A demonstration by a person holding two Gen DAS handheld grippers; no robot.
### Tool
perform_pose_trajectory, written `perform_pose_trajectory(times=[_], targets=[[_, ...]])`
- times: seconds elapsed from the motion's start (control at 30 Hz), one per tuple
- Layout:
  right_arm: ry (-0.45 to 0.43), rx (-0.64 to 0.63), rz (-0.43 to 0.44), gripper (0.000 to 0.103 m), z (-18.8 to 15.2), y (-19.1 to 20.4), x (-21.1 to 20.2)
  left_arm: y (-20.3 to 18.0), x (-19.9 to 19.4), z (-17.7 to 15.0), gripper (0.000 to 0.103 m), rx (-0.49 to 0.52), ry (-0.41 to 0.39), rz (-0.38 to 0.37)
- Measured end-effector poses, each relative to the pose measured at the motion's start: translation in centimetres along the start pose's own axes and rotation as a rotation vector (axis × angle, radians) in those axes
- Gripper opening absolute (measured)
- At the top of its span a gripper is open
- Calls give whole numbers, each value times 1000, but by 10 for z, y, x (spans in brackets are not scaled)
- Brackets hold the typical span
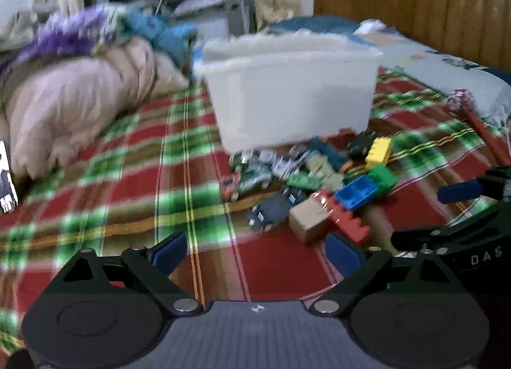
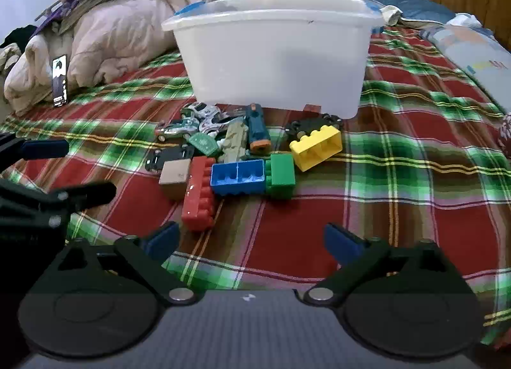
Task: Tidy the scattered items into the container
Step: 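Grasp the tan wooden block with the left tool while the right tool grasps the green brick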
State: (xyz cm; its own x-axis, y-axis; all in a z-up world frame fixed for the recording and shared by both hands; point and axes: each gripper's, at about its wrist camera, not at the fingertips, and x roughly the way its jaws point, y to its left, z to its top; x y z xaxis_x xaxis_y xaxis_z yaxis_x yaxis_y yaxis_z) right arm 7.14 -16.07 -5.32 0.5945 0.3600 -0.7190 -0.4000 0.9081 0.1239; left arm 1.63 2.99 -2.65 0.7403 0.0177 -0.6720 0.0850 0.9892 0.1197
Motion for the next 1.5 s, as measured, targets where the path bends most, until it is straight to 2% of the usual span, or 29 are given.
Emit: perform_pose_trajectory(times=[0.03, 0.1, 0.17, 0.23, 0.3, 0.33, 0.43, 0.53, 0.6, 0.63, 0.67, 0.7, 0.83, 0.93, 1.07, 1.2, 1.27, 1.37, 1.5], targets=[[-15, -13, -17, 94, -1, 2, 1, 3, 4, -1, 86, -21, 11, -19], [-51, -47, -39, 92, -4, 5, 2, 10, 12, -2, 82, -62, 48, -56], [-64, -72, -50, 88, -5, 7, 4, 11, 19, -3, 70, -73, 70, -82], [-76, -103, -53, 80, -6, 10, 6, 2, 22, -6, 65, -23, 70, -88], [-84, -128, -40, 70, -7, 12, 7, -6, 25, -6, 64, 27, 63, -111], [-89, -140, -33, 69, -8, 14, 7, -9, 27, -6, 63, 42, 59, -126], [-111, -198, -50, 67, -12, 25, 6, -10, 33, -4, 51, 41, 56, -175], [-124, -272, -87, 55, -17, 37, 9, -15, 40, 1, 39, 63, 64, -169], [-146, -272, -116, 44, -15, 35, 10, -18, 43, 5, 36, 69, 61, -170], [-149, -259, -127, 43, -13, 32, 11, -18, 44, 7, 34, 61, 56, -185], [-145, -241, -131, 42, -10, 27, 12, -19, 46, 9, 26, 50, 58, -201], [-142, -215, -129, 42, -6, 20, 13, -20, 49, 10, 25, 42, 61, -215], [-143, -140, -103, 45, 1, 4, 16, -21, 59, 10, 29, 46, 62, -231], [-152, -171, -126, 45, 3, 3, 26, -18, 68, 15, 30, 34, 60, -269], [-151, -199, -142, 45, 7, 3, 36, -20, 78, 21, 41, 53, 64, -283], [-168, -211, -157, 44, 4, 2, 41, -22, 85, 19, 43, 69, 48, -284], [-177, -207, -163, 44, 2, -2, 43, -25, 84, 17, 43, 92, 36, -277], [-161, -167, -158, 44, 0, -9, 47, -31, 79, 15, 41, 114, 13, -228], [-181, -144, -152, 40, 1, -12, 44, -32, 78, 11, 40, 76, -6, -207]])
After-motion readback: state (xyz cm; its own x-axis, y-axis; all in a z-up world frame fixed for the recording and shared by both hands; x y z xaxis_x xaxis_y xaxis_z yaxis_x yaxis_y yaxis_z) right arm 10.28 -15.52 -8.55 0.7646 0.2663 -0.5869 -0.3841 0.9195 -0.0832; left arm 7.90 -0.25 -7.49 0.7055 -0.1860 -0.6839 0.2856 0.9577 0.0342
